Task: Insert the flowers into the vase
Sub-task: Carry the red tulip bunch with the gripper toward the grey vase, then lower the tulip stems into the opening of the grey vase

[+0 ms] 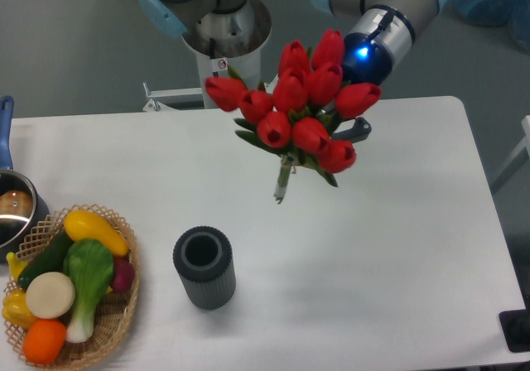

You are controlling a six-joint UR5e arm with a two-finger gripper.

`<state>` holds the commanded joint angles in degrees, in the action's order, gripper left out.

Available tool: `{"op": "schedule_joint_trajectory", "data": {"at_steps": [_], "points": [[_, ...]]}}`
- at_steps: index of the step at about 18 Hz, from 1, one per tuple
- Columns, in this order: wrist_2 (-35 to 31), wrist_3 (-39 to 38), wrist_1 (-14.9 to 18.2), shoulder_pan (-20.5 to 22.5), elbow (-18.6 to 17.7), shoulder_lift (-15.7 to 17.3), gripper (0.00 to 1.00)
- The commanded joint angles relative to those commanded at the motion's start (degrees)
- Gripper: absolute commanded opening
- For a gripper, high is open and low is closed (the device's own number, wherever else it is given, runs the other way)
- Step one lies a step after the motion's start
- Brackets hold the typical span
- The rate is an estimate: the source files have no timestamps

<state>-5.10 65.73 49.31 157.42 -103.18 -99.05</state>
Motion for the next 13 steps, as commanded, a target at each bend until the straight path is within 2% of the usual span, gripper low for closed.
{"op": "schedule_joint_trajectory", "data": {"at_steps": [6,13], "points": [[0.0,2.9,0.0,-4.3,0.3,-2.3,0.03],[0.0,3.3,-0.1,-6.2,2.0,-5.4,0.03]]}}
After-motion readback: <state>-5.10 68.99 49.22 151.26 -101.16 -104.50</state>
